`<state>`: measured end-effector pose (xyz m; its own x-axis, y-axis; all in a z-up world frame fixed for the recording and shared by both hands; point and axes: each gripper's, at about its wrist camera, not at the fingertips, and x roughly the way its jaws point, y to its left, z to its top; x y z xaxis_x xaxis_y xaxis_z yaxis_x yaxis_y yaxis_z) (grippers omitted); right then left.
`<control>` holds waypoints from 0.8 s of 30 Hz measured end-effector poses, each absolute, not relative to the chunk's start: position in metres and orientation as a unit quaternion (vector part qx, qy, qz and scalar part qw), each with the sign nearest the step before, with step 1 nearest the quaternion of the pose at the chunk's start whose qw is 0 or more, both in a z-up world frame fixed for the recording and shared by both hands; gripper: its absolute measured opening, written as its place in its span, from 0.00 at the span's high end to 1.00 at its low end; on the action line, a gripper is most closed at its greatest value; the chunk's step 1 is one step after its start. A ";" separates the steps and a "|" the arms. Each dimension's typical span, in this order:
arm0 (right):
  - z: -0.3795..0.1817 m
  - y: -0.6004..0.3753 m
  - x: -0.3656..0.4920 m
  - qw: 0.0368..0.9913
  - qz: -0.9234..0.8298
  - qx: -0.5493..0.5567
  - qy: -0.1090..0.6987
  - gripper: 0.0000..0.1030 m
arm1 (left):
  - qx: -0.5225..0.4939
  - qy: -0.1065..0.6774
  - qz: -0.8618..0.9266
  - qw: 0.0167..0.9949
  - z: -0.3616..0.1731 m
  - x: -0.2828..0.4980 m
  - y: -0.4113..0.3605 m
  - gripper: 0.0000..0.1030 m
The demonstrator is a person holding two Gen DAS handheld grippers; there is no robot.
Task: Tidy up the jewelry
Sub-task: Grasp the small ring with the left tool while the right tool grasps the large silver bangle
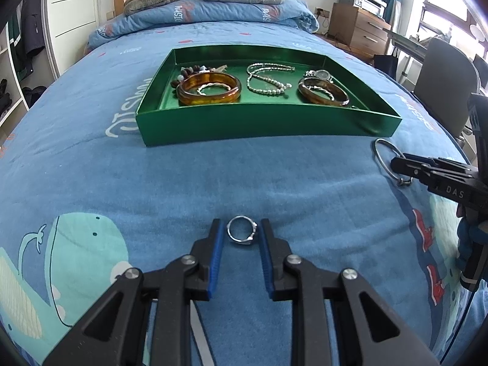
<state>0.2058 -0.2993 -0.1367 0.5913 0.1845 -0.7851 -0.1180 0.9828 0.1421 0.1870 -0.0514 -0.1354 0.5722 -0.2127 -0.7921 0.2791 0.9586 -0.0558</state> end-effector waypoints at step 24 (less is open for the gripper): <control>-0.132 -0.293 0.197 0.896 0.072 0.032 0.436 0.95 | 0.006 0.440 -0.156 0.884 -0.135 0.189 -0.042 0.81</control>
<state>0.1968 -0.2935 -0.1318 0.6089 0.1578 -0.7774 -0.1011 0.9875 0.1213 0.1885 -0.0423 -0.1347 0.5638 -0.2711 -0.7802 0.2815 0.9511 -0.1272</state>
